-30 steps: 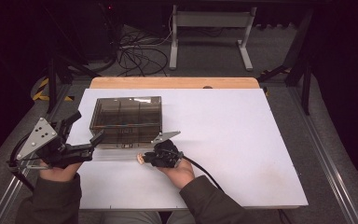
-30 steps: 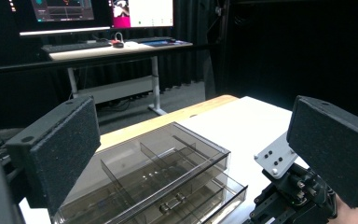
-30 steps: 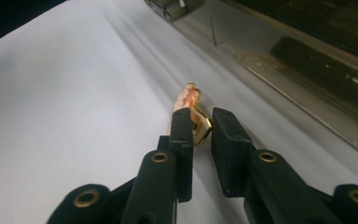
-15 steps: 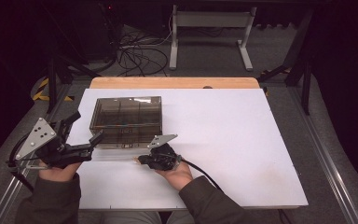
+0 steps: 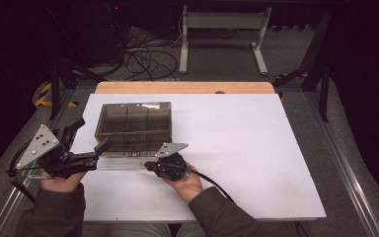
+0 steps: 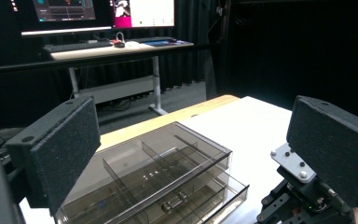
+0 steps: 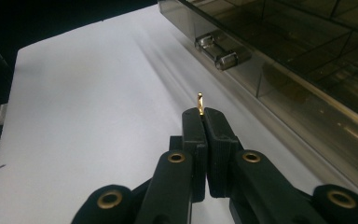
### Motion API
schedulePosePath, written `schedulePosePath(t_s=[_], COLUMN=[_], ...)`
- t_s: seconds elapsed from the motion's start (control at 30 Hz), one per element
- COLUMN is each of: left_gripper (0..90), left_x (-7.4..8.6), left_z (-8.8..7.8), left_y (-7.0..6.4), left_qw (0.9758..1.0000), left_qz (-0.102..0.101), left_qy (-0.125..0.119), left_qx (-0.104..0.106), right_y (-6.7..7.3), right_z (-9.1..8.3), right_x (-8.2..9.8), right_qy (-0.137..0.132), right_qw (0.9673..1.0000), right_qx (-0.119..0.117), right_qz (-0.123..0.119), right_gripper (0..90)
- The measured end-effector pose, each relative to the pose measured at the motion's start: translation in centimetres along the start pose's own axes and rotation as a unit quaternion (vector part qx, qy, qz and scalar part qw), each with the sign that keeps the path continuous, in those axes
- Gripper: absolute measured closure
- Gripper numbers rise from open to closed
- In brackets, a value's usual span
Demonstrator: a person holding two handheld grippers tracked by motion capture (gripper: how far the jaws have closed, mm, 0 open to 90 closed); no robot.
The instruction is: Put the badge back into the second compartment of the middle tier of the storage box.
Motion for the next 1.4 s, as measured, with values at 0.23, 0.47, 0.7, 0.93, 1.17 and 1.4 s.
schedulePosePath(t_s=[0.23, 0.47, 0.7, 0.93, 1.17, 1.4], left_gripper=[3.4, 3.4, 3.4, 3.4, 3.4, 3.4], left_x=[0.1, 0.3, 0.4, 0.5, 0.4, 0.5], left_z=[0.1, 0.0, -0.3, -0.4, -0.3, -0.3], left_y=[0.0, 0.0, 0.2, 0.1, -0.1, -0.2], left_qw=[1.0, 1.0, 0.9999, 1.0, 0.9999, 1.0], left_qz=[0.0, 0.0, -0.002, -0.002, -0.001, 0.001], left_qy=[0.002, 0.004, 0.006, 0.006, 0.007, 0.009], left_qx=[0.002, -0.003, -0.008, -0.007, -0.009, -0.005], right_y=[0.4, 0.6, 0.5, 0.6, 0.1, -0.5], right_z=[-0.3, -0.8, -0.8, -0.9, -1.0, -1.0], right_x=[-0.8, -1.8, -2.6, -3.5, -4.3, -5.1], right_qy=[-0.015, -0.032, -0.05, -0.07, -0.091, -0.124], right_qw=[0.9998, 0.9991, 0.9982, 0.9965, 0.9947, 0.9908], right_qx=[0.004, 0.01, 0.008, 0.011, 0.021, 0.037], right_qz=[-0.015, -0.024, -0.031, -0.043, -0.043, -0.039], right_gripper=[88.8, 88.8, 88.7, 88.7, 88.7, 88.7])
Point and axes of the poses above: each handheld gripper's, and its own axes: z roughly forward along the jaws, x roughly out of its underside, y roughly to its left, the point moved 8 cm from there along z, roughly forward along the jaws, and after that the axes turned 7 degrees about -x, right-handed, at the moved point
